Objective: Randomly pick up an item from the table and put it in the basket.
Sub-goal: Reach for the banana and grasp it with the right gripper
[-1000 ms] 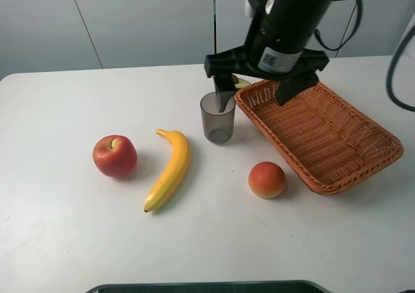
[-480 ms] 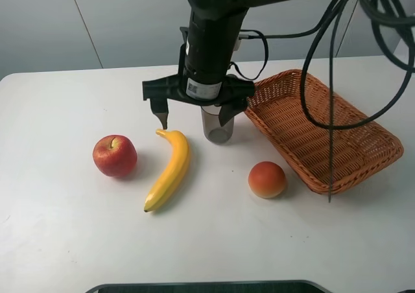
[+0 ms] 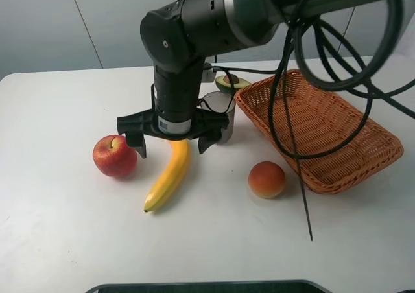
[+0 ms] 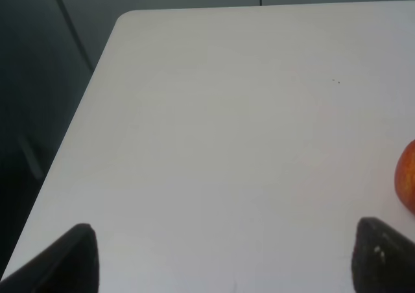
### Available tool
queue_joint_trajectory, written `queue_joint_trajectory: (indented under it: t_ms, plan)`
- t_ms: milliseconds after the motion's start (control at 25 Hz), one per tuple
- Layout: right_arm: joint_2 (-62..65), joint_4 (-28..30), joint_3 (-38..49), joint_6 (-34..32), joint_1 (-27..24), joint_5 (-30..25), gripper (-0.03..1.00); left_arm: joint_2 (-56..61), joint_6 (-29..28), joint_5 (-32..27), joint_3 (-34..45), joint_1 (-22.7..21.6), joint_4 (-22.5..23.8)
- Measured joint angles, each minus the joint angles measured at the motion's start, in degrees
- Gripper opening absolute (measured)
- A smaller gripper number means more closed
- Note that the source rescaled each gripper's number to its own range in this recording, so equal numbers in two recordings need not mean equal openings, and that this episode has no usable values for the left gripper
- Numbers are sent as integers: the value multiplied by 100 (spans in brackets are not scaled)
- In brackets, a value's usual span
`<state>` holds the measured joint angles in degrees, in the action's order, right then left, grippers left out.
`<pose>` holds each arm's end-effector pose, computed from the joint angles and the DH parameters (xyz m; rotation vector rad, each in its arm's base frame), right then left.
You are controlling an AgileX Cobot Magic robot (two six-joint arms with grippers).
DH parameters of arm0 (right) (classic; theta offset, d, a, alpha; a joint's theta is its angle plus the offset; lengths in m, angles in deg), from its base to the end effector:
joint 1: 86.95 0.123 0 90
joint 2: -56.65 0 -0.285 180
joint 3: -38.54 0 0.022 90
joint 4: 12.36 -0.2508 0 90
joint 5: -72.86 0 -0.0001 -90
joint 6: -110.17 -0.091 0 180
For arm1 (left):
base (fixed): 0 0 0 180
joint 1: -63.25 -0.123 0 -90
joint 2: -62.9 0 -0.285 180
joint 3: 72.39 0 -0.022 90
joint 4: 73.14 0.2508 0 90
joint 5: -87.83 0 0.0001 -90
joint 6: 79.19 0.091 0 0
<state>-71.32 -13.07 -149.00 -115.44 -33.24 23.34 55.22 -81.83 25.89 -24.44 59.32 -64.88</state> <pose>0.2470 0.3379 0.1500 -0.2030 3.0216 0.2129 -0.0085 0.0110 0.2793 -0.1269 2.0447 0.1867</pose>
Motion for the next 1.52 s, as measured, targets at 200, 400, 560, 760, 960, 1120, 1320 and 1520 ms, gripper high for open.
queue_joint_trajectory:
  t_ms: [200,400,560,760,960,1120,1320,1520]
  plan:
    - [-279,506,-4,-776,114,56,100,0,-10,0,0,0,0]
    - [-376,1011,-4,-1490,157,124,100,0,-10,0,0,0,0]
    - [-476,1230,-13,-1684,157,285,100,0,-10,0,0,0,0]
    - [-598,1315,-13,-1845,157,486,100,0,-10,0,0,0,0]
    - [-760,1364,-13,-1939,157,523,100,0,-10,0,0,0,0]
    - [-876,1364,-13,-1949,157,512,100,0,-10,0,0,0,0]
    - [-927,1364,-13,-1949,157,502,100,0,-10,0,0,0,0]
    - [-940,1364,-13,-1949,157,502,59,0,-10,0,0,0,0]
